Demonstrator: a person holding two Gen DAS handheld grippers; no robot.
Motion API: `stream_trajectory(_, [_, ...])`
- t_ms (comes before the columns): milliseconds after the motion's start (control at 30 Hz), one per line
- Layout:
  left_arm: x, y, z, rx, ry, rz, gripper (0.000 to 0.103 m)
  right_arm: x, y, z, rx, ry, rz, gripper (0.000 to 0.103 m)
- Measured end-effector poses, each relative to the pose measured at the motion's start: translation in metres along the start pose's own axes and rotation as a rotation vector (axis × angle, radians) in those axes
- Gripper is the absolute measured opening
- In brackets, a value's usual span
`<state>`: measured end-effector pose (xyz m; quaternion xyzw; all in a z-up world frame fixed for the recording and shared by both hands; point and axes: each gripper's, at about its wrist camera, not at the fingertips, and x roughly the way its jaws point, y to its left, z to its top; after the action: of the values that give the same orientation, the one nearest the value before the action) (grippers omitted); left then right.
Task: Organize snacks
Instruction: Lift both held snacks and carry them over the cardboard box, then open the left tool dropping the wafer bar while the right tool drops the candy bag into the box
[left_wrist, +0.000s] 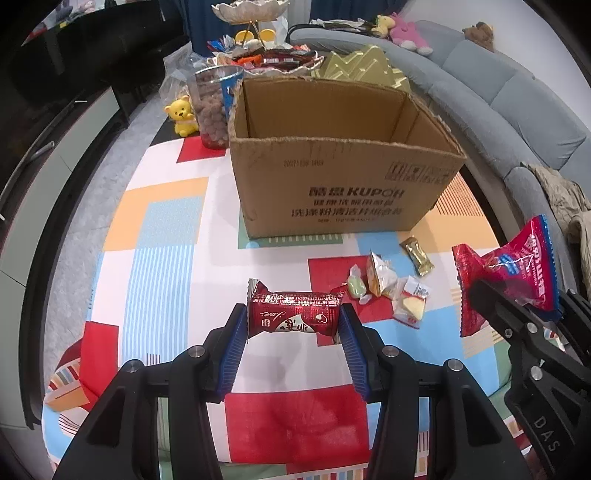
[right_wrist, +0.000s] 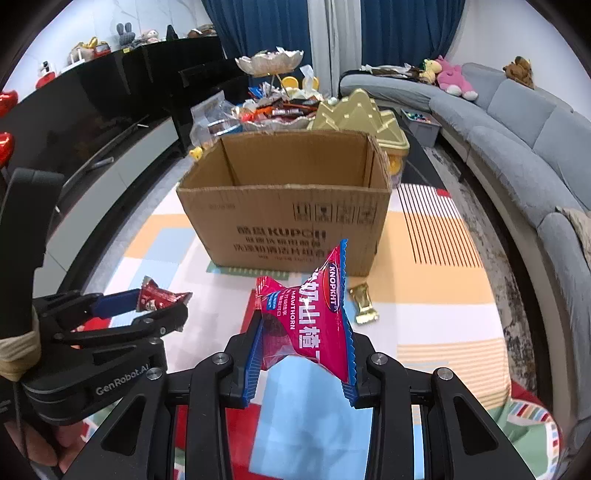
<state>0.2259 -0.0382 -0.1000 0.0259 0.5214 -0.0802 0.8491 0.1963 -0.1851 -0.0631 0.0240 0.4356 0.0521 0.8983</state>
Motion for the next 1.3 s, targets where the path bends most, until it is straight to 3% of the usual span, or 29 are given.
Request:
stream_trajectory(433, [-0.024,-0.004,0.025,0.006,-0.058,-0.004,0.049,-0.019,-0.005,0.040,-0.006,-0.076,0.016,0.037])
stream_trajectory(1300, [-0.049,0.000,0.120,0.040,-0.187,-0.008,0.049,-0.021,-0.015,0.137,-0.039,-0.177,0.008,0.037])
